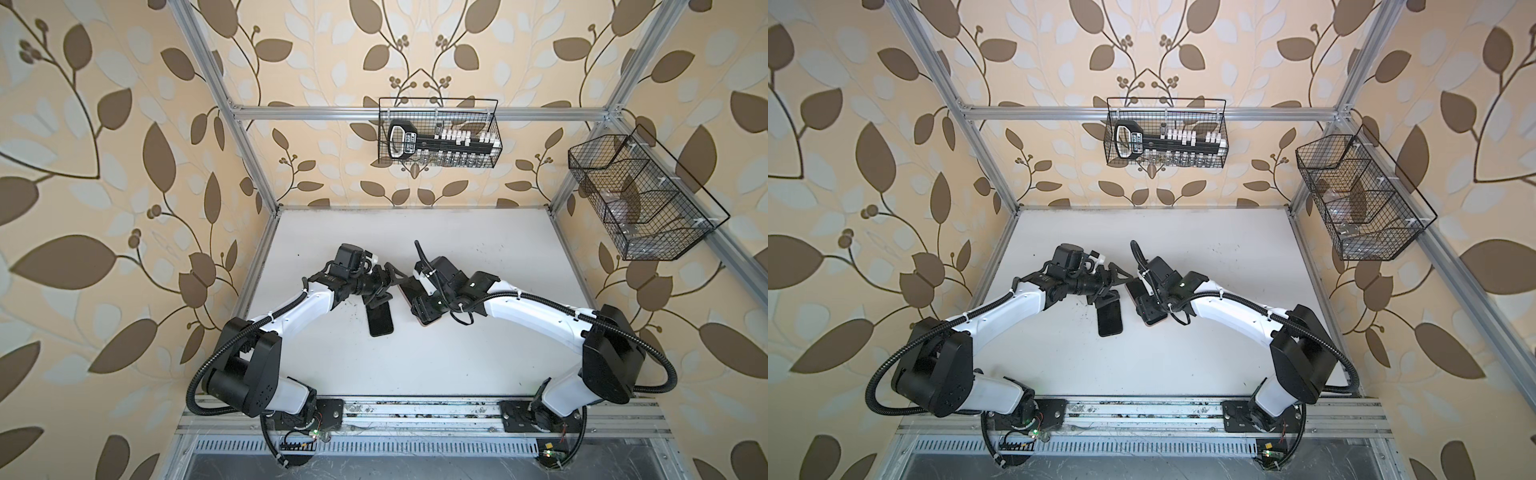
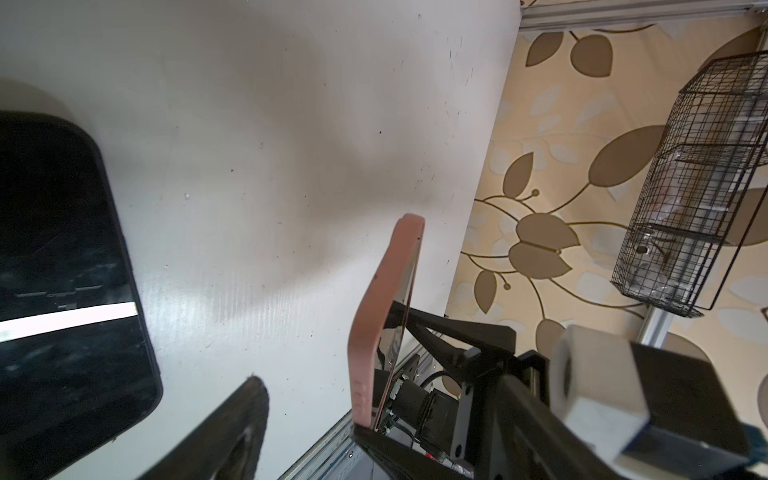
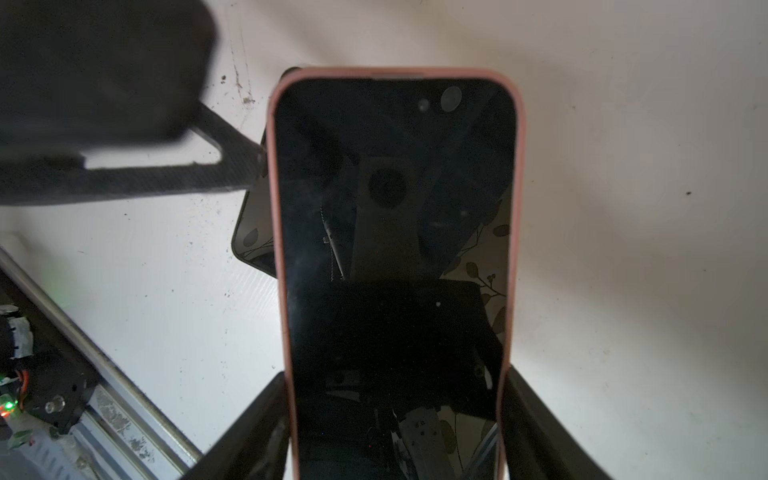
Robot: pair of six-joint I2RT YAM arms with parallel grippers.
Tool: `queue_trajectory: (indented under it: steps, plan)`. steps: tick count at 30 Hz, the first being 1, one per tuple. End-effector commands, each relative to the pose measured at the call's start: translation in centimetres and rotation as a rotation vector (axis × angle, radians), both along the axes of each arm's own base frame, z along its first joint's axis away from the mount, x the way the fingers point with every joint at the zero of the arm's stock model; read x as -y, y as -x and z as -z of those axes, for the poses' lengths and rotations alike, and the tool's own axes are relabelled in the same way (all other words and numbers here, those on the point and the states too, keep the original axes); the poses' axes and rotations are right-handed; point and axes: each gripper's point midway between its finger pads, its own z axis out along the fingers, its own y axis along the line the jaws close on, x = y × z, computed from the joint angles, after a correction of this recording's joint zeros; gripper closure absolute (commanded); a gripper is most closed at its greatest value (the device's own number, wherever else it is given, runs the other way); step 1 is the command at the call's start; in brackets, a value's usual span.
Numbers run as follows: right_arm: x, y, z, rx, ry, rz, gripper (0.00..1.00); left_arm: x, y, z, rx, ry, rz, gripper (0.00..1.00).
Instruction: Take the phone out of the phone case
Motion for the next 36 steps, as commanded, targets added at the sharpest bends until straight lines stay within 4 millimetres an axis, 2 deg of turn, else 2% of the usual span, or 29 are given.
queue_trajectory:
  steps: [1,5,10,18,19,22,29,36]
  plan:
    - [-1.1,-0.2,-3.1,0.041,-0.071,-0.016,0.47,0.9,-0.1,-0.6,0.035,0.024,0.027,0.17]
    - [-1.2,-0.1,-3.2,0.039,-0.078,-0.018,0.48,1.6,0.2,-0.9,0.048,0.036,0.044,0.28]
    - [-1.5,-0.1,-3.7,0.039,-0.098,-0.021,0.47,2.0,0.3,-1.0,0.054,0.049,0.046,0.36]
    - [-1.9,0.3,-4.4,0.031,-0.134,-0.033,0.48,2.3,0.2,-1.5,0.062,0.070,0.047,0.45]
    - [-1.9,0.3,-4.4,0.029,-0.133,-0.031,0.48,2.4,0.0,-0.5,0.037,0.062,0.046,0.45]
    - [-2.0,0.4,-4.6,0.030,-0.139,-0.035,0.48,2.5,0.1,-0.2,0.030,0.061,0.050,0.46]
    - [-2.0,0.4,-4.8,0.031,-0.146,-0.037,0.48,2.7,0.1,0.2,0.024,0.060,0.049,0.57]
    - [-1.9,0.3,-4.4,0.021,-0.140,-0.032,0.48,2.8,0.1,-0.4,0.033,0.072,0.050,0.66]
